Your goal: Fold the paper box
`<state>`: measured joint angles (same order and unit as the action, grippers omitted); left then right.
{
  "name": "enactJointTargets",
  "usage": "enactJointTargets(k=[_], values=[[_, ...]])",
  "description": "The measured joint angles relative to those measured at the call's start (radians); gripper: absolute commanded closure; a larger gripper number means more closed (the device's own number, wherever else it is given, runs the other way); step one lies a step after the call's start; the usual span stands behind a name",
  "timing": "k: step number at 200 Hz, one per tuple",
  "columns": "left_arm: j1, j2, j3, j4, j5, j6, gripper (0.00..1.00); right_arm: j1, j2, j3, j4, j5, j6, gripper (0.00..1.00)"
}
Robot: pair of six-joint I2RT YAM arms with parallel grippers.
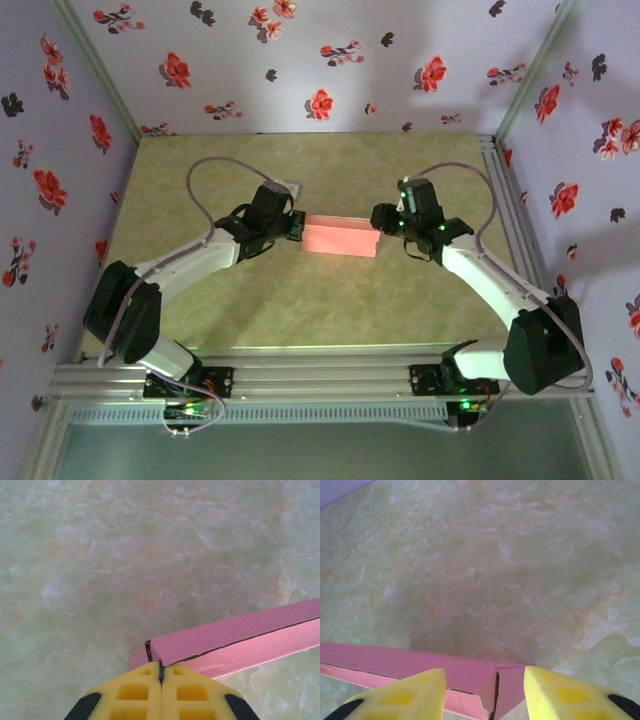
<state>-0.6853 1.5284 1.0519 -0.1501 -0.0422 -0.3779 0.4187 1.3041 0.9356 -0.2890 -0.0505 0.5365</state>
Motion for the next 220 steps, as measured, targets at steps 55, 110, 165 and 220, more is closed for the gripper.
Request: enactJointTargets(k=[55, 110, 165, 220], values=[[-0.008, -0.002, -0.001, 0.0, -0.008, -0.001, 1.0, 0.01, 0.001, -0.032, 0.039, 0.014, 0.016, 0.64], [-0.01, -0.003, -0.004, -0.001, -0.01, -0.005, 0.94, 0.031, -0.018, -0.078, 0.083, 0.032, 0.018, 0.67], [-0.008, -0.022, -0.008, -0.068, 0.005, -0.033, 0.76, 0.04, -0.035, -0.114, 0.099, 0.048, 0.018, 0.67], [0.042, -0.095, -0.009, -0.124, 0.141, -0.079, 0.76, 0.041, -0.039, -0.136, 0.113, 0.049, 0.018, 0.68]])
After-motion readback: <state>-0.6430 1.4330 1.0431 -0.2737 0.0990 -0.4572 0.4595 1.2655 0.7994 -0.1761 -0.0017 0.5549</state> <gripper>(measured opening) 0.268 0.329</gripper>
